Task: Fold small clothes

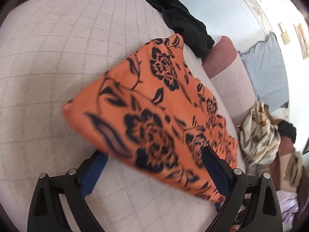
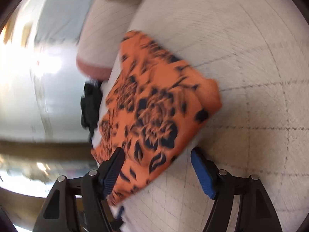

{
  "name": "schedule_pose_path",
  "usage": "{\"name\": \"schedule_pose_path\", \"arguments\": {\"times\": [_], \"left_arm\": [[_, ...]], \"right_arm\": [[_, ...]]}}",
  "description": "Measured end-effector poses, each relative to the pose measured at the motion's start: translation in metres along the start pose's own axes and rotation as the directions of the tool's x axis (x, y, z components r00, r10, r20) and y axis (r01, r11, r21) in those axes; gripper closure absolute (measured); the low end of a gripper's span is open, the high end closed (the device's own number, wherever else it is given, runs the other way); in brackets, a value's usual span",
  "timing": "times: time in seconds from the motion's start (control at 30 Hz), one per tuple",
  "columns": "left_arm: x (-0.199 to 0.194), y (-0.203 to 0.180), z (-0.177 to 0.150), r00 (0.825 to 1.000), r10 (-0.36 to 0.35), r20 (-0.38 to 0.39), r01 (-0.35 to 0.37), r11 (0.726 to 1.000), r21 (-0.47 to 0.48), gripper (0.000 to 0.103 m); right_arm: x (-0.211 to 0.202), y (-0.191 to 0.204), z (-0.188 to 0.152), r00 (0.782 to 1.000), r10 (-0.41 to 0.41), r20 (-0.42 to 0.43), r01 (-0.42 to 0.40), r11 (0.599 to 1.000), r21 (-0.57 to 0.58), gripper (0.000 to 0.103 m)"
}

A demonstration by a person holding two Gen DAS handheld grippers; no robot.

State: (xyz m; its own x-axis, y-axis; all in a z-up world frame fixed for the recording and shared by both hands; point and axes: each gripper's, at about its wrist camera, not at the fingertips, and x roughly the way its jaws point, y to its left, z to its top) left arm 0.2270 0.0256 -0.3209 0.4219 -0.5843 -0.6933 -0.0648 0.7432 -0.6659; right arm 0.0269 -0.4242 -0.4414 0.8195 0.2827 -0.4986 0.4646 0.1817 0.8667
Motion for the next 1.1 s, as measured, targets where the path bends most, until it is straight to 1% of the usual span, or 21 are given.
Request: {"name": "schedule_pose_path", "arguments": {"times": [0.07,0.13,0.17,0.2,0.23,0.27,0.3,0.37,0.4,0.43,0.47,0.5,0.53,0.6,0.63,0.67,0.7,0.77,0.9,1.03,1.1], "left_arm": [[0.004,-0.001,0.005,1.0,-0.019,0.019,0.02,1.0,-0.019,0.007],[0.008,-0.004,0.008,0.998,-0.035,0.047,0.036,0.999,-0.031,0.008],[0.01,-0.004,0.01,0.998,-0.03,0.057,0.032,0.999,-0.03,0.023],[0.011,-0.006,0.01,0.996,0.006,0.084,-0.004,1.0,-0.022,0.034],[0.013,-0.006,0.011,0.995,0.041,0.094,-0.04,0.999,-0.013,0.055],[0.013,-0.003,0.012,0.994,0.059,0.094,-0.058,0.998,-0.009,0.066],[0.015,-0.001,0.012,0.993,0.073,0.097,-0.073,0.997,-0.01,0.069],[0.015,0.002,0.013,0.992,0.067,0.105,-0.064,0.998,-0.025,0.069],[0.016,0.003,0.014,0.992,0.063,0.105,-0.06,0.998,-0.029,0.069],[0.018,0.003,0.015,0.993,0.056,0.103,-0.052,0.998,-0.038,0.062],[0.018,0.005,0.015,0.994,0.041,0.105,-0.037,0.998,-0.045,0.051],[0.018,0.004,0.015,0.994,0.003,0.112,0.002,0.999,-0.05,0.045],[0.017,0.004,0.014,0.993,-0.006,0.116,0.011,0.999,-0.045,0.041],[0.018,-0.001,0.014,0.993,0.014,0.118,-0.012,1.0,-0.016,0.042],[0.017,-0.003,0.013,0.991,0.037,0.127,-0.036,0.999,-0.005,0.057],[0.015,-0.003,0.012,0.988,0.067,0.139,-0.067,0.998,0.001,0.08],[0.015,-0.003,0.013,0.987,0.077,0.14,-0.079,0.997,0.005,0.08],[0.011,0.001,0.013,0.988,0.056,0.144,-0.055,0.998,-0.014,0.085],[-0.011,-0.01,0.008,0.984,0.026,0.173,-0.03,0.999,0.02,0.087],[-0.033,-0.011,-0.006,0.986,-0.012,0.169,0.005,0.999,0.041,0.087],[-0.04,-0.006,-0.015,0.99,0.011,0.144,-0.016,0.999,0.034,0.087]], "right_arm": [[0.004,0.001,0.007,0.999,0.032,0.023,-0.033,0.999,0.014,0.026],[0.013,0.008,0.014,0.998,0.042,0.04,-0.042,0.999,-0.014,0.025],[0.018,0.01,0.017,0.998,0.043,0.048,-0.042,0.999,-0.025,0.025],[0.023,0.012,0.02,0.997,0.051,0.061,-0.049,0.998,-0.039,0.025],[0.027,0.015,0.021,0.996,0.059,0.072,-0.056,0.997,-0.052,0.024],[0.031,0.017,0.023,0.994,0.065,0.083,-0.06,0.996,-0.061,0.023],[0.035,0.02,0.025,0.993,0.071,0.092,-0.064,0.995,-0.073,0.023],[0.045,0.029,0.029,0.993,0.059,0.103,-0.046,0.991,-0.123,0.033],[0.046,0.032,0.032,0.994,0.034,0.102,-0.019,0.99,-0.143,0.061],[0.05,0.032,0.035,0.995,-0.008,0.095,0.023,0.987,-0.157,0.082],[0.056,0.031,0.037,0.996,-0.034,0.083,0.046,0.988,-0.148,0.083],[0.056,0.029,0.038,0.995,-0.019,0.096,0.032,0.991,-0.132,0.084],[0.055,0.034,0.037,0.994,-0.025,0.107,0.041,0.988,-0.149,0.084],[0.054,0.05,0.031,0.985,-0.074,0.157,0.111,0.965,-0.239,0.086],[0.051,0.056,0.027,0.98,-0.082,0.182,0.131,0.952,-0.278,0.086],[0.047,0.064,0.022,0.974,-0.08,0.21,0.145,0.938,-0.315,0.087],[0.045,0.067,0.02,0.972,-0.071,0.225,0.145,0.933,-0.33,0.087],[0.034,0.074,0.014,0.965,-0.044,0.26,0.138,0.924,-0.356,0.088],[0.015,0.089,-0.002,0.943,-0.025,0.332,0.179,0.879,-0.442,0.089],[-0.001,0.101,-0.018,0.917,-0.017,0.398,0.232,0.835,-0.498,0.09],[-0.016,0.103,-0.024,0.912,-0.014,0.409,0.24,0.827,-0.508,0.09]]}}
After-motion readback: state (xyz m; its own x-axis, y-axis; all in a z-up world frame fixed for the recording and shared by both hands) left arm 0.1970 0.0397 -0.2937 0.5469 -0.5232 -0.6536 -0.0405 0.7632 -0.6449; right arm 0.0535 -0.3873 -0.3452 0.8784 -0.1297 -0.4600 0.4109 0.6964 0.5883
